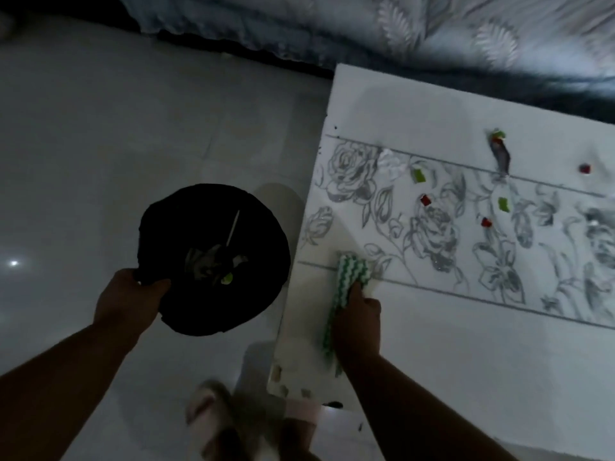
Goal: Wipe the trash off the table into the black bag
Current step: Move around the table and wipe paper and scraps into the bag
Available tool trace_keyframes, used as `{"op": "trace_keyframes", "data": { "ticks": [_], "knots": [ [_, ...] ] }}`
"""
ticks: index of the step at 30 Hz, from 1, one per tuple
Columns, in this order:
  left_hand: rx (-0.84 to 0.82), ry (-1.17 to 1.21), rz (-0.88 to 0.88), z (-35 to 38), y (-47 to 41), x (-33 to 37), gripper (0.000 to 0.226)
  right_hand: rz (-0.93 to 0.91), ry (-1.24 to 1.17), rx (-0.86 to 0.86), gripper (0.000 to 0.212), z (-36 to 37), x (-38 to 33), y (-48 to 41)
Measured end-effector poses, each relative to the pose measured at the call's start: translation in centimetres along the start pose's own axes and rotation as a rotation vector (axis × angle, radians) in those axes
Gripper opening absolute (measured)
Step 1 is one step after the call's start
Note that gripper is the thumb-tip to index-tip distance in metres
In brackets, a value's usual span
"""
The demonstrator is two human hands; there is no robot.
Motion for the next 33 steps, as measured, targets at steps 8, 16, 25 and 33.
{"op": "trace_keyframes", "data": {
  "ticks": [8,16,25,33],
  "knots": [
    [-0.145,-0.141,0.114,-0.3,-6.1,8.2,0.019,0.258,-0.162,0.335,0.058,-1.3,-2.9,-2.7],
    [-0.286,-0.288,0.268,1.3,-13.6,14.6,0.020,0.435,-0.143,0.623,0.046,-3.2,-4.6,-7.2],
    [-0.300,-0.452,0.376,1.8,-16.9,20.0,0.039,0.684,-0.147,0.930,0.026,-9.5,-0.7,-7.7],
    [-0.334,-0.467,0.327,4.6,-18.9,23.9,0.047,0.840,-0.191,0.697,0.027,-11.3,3.1,-11.0]
  ]
}}
Point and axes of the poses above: each hand's wrist, its own y-axis away from the middle knuckle, its own z-axis out of the palm, x = y × z, the point moved 1 cm from there along -y, towards the middle knuckle, and after that the axes turned 7 degrees about -z, right-handed, at the moved point
